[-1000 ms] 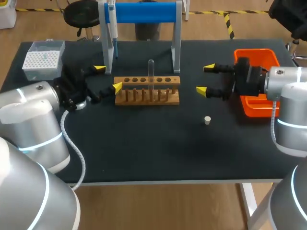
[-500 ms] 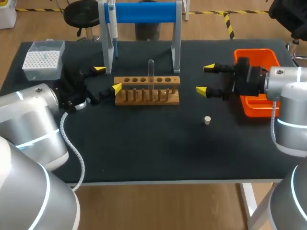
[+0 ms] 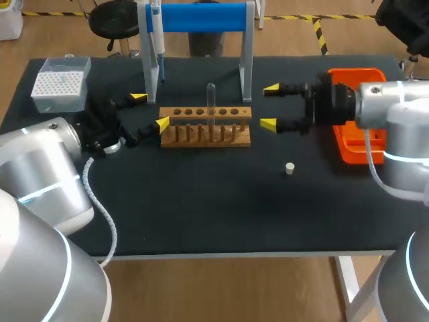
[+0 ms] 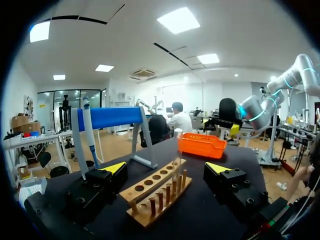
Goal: Invert the test tube, pick up the pipette, mount the tip to pipette, aspirate from beaker and dispense into the tube, eject the tip, return the pipette, and cap with the stopper.
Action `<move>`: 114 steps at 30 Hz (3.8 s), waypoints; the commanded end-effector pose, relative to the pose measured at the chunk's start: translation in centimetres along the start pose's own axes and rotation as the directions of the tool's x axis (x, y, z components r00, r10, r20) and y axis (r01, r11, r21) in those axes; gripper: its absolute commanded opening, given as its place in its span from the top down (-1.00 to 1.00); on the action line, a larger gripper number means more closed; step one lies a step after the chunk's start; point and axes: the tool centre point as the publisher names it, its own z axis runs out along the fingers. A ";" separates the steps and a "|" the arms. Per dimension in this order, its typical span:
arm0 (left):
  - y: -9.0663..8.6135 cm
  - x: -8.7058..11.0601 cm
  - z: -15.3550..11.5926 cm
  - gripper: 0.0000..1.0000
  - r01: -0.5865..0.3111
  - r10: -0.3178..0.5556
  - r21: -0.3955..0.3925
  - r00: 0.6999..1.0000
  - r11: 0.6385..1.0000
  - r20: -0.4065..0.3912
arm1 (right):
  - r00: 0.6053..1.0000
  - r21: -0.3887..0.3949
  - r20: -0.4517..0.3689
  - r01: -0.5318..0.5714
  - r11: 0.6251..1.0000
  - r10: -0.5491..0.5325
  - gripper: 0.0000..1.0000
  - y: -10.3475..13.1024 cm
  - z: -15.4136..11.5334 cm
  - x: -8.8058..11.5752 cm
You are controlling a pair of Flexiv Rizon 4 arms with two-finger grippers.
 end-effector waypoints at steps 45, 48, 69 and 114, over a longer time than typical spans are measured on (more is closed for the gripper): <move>0.0 0.1 0.0 -1.00 -0.001 0.001 0.000 1.000 1.000 0.002 | 0.972 -0.079 -0.224 -0.084 0.993 0.065 -1.00 -1.3 11.5 -4.4; 0.0 0.1 0.0 -1.00 -0.001 0.001 0.000 1.000 1.000 0.002 | 0.974 -0.080 -0.217 -0.083 0.993 0.064 -1.00 -1.3 11.7 -4.4; 0.0 0.1 0.0 -1.00 -0.001 0.001 0.000 1.000 1.000 0.002 | 0.975 -0.082 -0.212 -0.088 0.993 0.069 -1.00 -1.2 13.1 -4.2; 0.0 0.1 0.0 -1.00 -0.001 0.001 0.000 1.000 1.000 0.002 | 0.968 -0.084 -0.241 -0.092 0.992 0.069 1.00 -1.9 14.1 -4.6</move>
